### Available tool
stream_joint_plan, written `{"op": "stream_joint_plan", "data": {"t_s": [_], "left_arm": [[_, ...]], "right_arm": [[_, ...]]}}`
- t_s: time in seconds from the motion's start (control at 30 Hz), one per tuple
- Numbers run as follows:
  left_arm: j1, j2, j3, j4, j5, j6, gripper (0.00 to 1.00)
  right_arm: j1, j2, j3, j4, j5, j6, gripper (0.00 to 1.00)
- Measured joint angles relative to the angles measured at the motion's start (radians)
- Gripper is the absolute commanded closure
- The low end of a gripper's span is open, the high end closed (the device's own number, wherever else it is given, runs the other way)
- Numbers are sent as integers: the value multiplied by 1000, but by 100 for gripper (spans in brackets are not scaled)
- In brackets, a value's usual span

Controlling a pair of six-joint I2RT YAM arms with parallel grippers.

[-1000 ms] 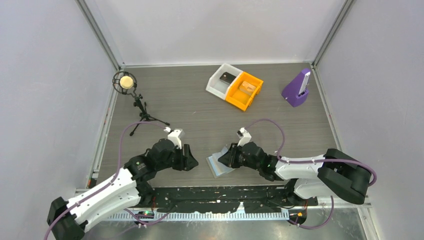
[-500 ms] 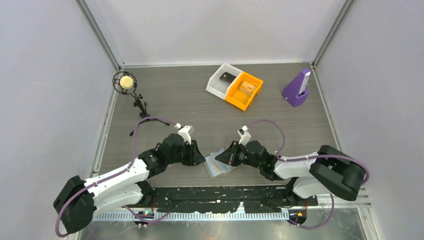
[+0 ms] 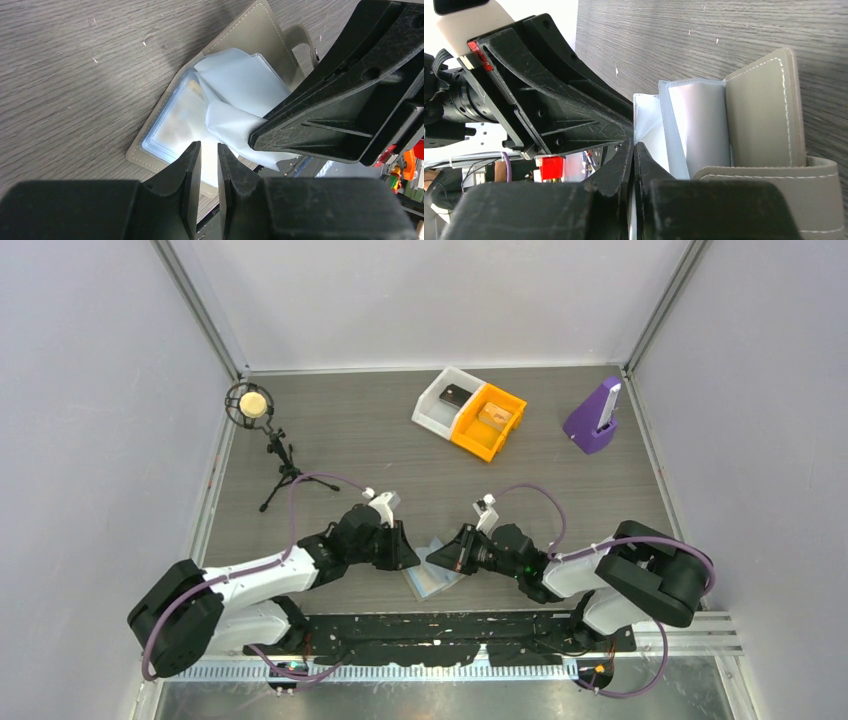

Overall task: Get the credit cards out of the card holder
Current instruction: Remove the credit card from the card holder.

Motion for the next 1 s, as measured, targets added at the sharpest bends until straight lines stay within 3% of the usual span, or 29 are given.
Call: {"op": "stream_joint_plan", "data": {"t_s": [0.3, 0.53, 0.77, 1.0], "left_arm": [[-5, 43, 0, 74, 23, -16, 79], [-10, 119, 16, 116, 46, -18, 78], [-21, 192, 77, 129, 62, -17, 78], [-28, 306, 157, 172, 80, -17, 78]], "right_arm": [[-19, -24, -15, 2, -5, 12, 61], [-51, -304, -9, -271, 53, -68, 43], [-69, -587, 31, -648, 197, -173, 43], [-73, -805, 50, -846, 253, -262, 58]]}}
